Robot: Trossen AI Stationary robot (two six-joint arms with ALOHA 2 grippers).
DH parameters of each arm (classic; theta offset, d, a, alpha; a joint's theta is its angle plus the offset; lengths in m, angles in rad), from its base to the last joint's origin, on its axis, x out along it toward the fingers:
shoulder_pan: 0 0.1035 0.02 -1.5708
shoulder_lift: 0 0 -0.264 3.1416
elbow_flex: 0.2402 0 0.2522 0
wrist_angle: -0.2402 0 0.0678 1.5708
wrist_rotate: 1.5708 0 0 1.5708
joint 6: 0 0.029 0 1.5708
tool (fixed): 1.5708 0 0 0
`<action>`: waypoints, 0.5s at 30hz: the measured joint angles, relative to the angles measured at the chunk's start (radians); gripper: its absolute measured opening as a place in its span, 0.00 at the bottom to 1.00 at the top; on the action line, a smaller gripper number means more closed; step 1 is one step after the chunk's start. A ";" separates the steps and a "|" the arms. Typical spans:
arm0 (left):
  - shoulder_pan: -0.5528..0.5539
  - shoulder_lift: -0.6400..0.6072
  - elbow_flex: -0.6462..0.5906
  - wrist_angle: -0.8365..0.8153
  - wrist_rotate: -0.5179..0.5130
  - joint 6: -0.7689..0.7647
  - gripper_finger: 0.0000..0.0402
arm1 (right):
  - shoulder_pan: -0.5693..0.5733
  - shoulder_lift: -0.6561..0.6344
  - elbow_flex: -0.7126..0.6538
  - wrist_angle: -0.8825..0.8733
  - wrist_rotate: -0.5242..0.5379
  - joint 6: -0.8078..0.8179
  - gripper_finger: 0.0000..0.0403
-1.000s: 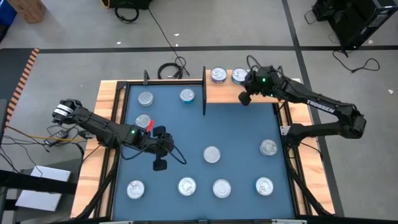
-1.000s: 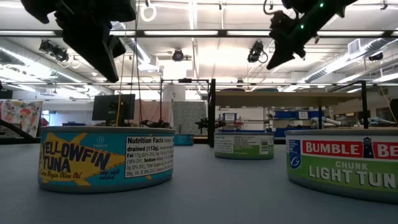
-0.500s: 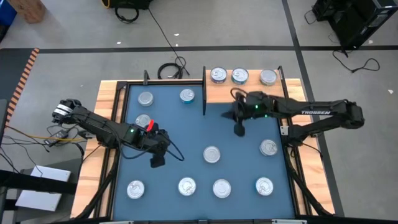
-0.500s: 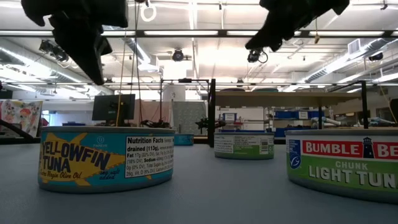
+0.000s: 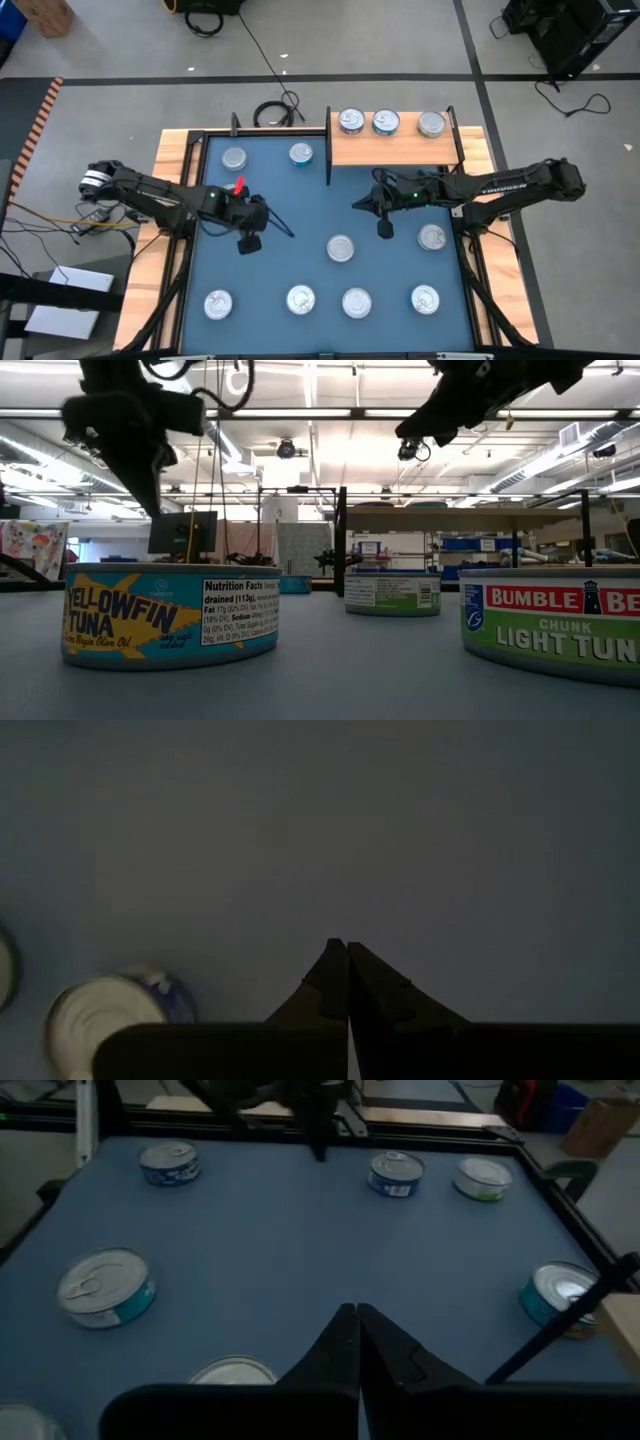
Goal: Stack canned seafood by type on shelf
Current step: Stack the top left blue tuna can on top of the blue tuna can on the shelf
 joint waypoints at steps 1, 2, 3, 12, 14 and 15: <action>0.016 -0.016 -0.021 0.011 0.006 0.000 0.00 | 0.008 0.000 0.000 -0.003 0.000 0.000 0.01; 0.031 -0.034 -0.038 0.011 0.006 0.001 0.00 | 0.017 0.000 0.001 -0.006 0.001 0.000 0.01; 0.042 -0.056 -0.055 0.021 0.006 0.000 0.00 | 0.024 0.000 0.001 -0.013 0.007 0.000 0.01; 0.135 -0.198 -0.170 0.001 0.074 -0.022 0.00 | 0.112 0.011 0.000 -0.043 0.068 0.018 0.01; 0.149 -0.206 -0.190 -0.022 0.077 -0.032 0.00 | 0.131 0.018 -0.003 -0.029 0.094 0.033 0.01; 0.154 -0.208 -0.197 -0.031 0.077 -0.035 0.00 | 0.140 0.022 -0.008 -0.034 0.104 0.041 0.01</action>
